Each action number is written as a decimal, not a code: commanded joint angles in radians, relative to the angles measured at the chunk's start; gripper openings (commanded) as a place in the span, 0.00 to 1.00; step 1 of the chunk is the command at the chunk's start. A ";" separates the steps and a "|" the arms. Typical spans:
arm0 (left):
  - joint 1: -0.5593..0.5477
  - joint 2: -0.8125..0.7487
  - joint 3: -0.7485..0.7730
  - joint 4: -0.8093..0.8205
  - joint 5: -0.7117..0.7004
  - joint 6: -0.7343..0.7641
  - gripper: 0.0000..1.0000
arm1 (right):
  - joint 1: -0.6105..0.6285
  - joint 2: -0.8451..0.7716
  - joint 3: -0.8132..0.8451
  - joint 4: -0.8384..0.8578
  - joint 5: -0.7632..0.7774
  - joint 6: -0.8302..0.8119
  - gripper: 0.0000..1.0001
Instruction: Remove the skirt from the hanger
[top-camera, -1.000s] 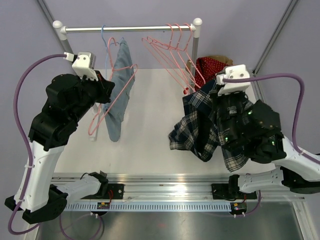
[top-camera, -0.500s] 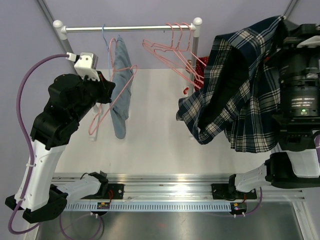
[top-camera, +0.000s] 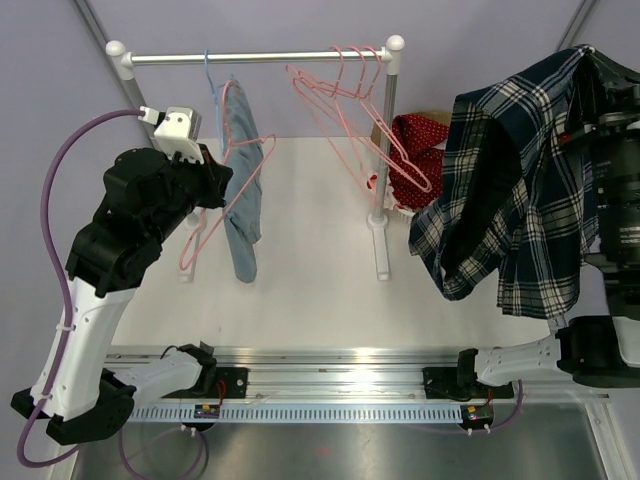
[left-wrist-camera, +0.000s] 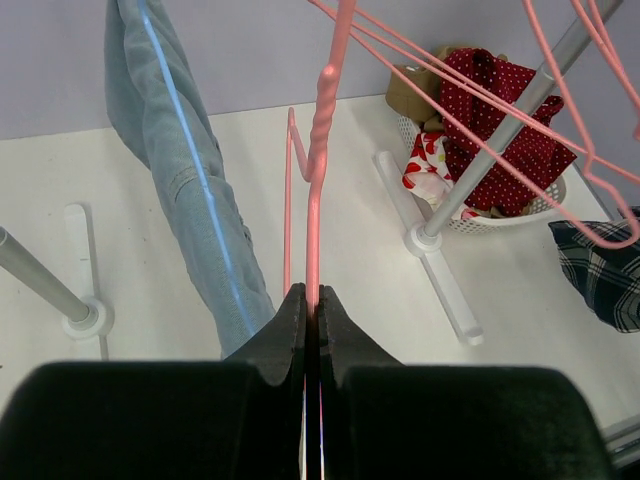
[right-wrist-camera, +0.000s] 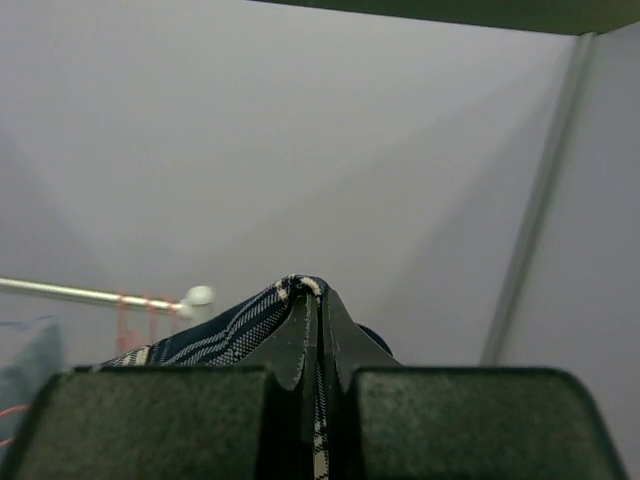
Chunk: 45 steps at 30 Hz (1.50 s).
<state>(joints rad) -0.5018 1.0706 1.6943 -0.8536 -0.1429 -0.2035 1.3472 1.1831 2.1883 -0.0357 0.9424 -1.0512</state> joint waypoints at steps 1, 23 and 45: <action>-0.001 -0.015 0.011 0.051 -0.009 0.019 0.00 | -0.002 0.053 -0.123 0.555 0.045 -0.453 0.00; -0.001 -0.015 -0.054 0.105 0.045 -0.010 0.00 | -0.002 0.153 0.234 0.200 0.007 -0.461 0.00; -0.001 -0.057 -0.116 0.083 0.042 0.058 0.00 | -1.004 0.519 0.246 -0.198 -0.228 0.473 0.00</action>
<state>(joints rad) -0.5018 1.0332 1.5860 -0.8169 -0.1123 -0.1726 0.3496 1.7378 2.2711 -0.3935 0.7990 -0.7670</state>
